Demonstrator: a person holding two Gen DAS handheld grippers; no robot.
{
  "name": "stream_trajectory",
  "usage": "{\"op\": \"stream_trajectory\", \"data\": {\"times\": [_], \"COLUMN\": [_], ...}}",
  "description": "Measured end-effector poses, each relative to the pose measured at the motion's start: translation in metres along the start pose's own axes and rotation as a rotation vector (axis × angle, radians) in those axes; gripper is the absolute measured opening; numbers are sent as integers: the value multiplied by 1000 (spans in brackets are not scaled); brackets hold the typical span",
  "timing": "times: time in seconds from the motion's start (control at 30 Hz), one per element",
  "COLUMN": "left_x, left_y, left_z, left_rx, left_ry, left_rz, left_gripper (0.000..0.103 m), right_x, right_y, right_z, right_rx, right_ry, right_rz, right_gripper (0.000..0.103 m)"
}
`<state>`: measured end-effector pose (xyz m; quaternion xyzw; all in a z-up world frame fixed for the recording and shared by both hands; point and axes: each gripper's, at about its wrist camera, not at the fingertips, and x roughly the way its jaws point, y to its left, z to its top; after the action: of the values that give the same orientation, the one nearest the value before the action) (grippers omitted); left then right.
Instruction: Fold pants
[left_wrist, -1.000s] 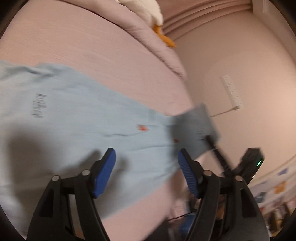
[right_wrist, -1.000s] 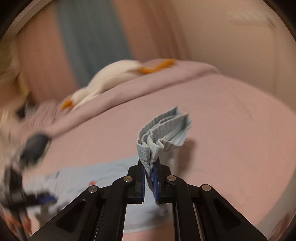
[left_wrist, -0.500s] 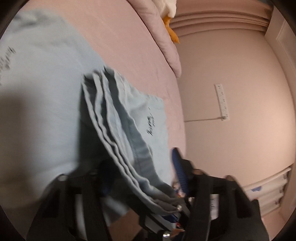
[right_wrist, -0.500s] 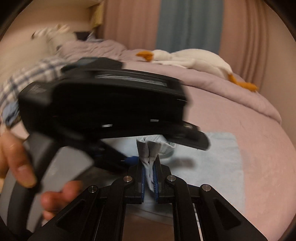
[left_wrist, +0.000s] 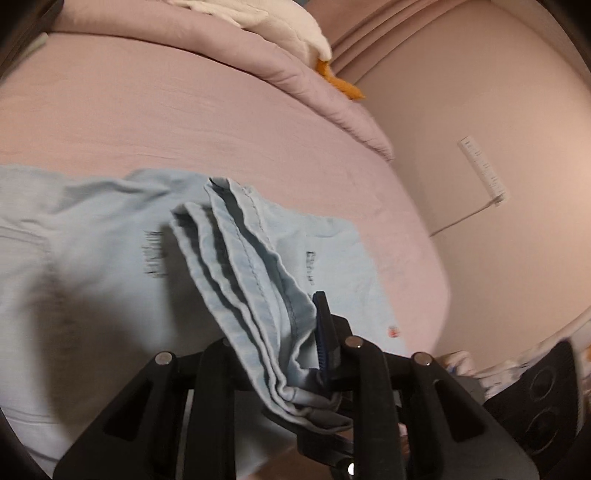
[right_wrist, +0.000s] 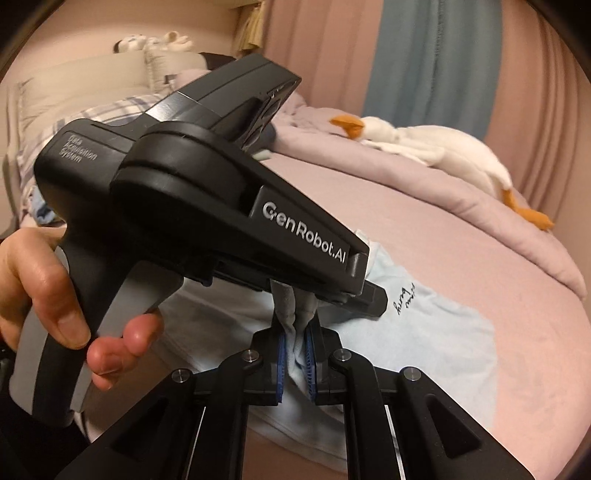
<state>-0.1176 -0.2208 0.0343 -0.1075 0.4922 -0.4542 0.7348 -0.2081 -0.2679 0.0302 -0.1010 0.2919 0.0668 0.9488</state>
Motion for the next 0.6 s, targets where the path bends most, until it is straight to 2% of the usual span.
{"op": "stream_trajectory", "data": {"times": [0.07, 0.1, 0.13, 0.17, 0.2, 0.23, 0.27, 0.33, 0.4, 0.47, 0.53, 0.6], "left_x": [2, 4, 4, 1, -5, -10, -16, -28, -38, -41, -40, -32], "left_y": [11, 16, 21, 25, 29, 30, 31, 36, 35, 29, 10, -10], "left_z": [-3, -6, -8, -10, -11, -12, -12, -12, -11, -7, -6, -6], "left_rx": [22, 22, 19, 17, 12, 14, 21, 25, 18, 17, 48, 93], "left_ry": [17, 26, 30, 25, 13, 4, -8, -41, -71, -93, -99, -93], "left_rz": [116, 178, 212, 214, 212, 225, 246, 278, 280, 246, 198, 125], "left_gripper": [27, 27, 27, 28, 34, 37, 44, 47, 47, 46, 45, 45], "right_x": [6, 11, 17, 24, 30, 31, 28, 16, -3, -17, -28, -29], "right_y": [1, -1, -5, -9, -17, -22, -29, -46, -71, -90, -109, -125], "right_z": [0, -2, -5, -8, -12, -14, -17, -21, -25, -29, -36, -43], "right_rx": [10, 30, 57, 96, 161, 191, 225, 273, 337, 393, 441, 461], "right_ry": [10, 32, 64, 103, 145, 154, 153, 132, 88, 60, 40, 77], "right_rz": [37, 72, 107, 138, 176, 199, 225, 245, 241, 202, 138, 27], "right_gripper": [10, 18, 21, 30, 33, 33, 33, 34, 35, 35, 35, 35]}}
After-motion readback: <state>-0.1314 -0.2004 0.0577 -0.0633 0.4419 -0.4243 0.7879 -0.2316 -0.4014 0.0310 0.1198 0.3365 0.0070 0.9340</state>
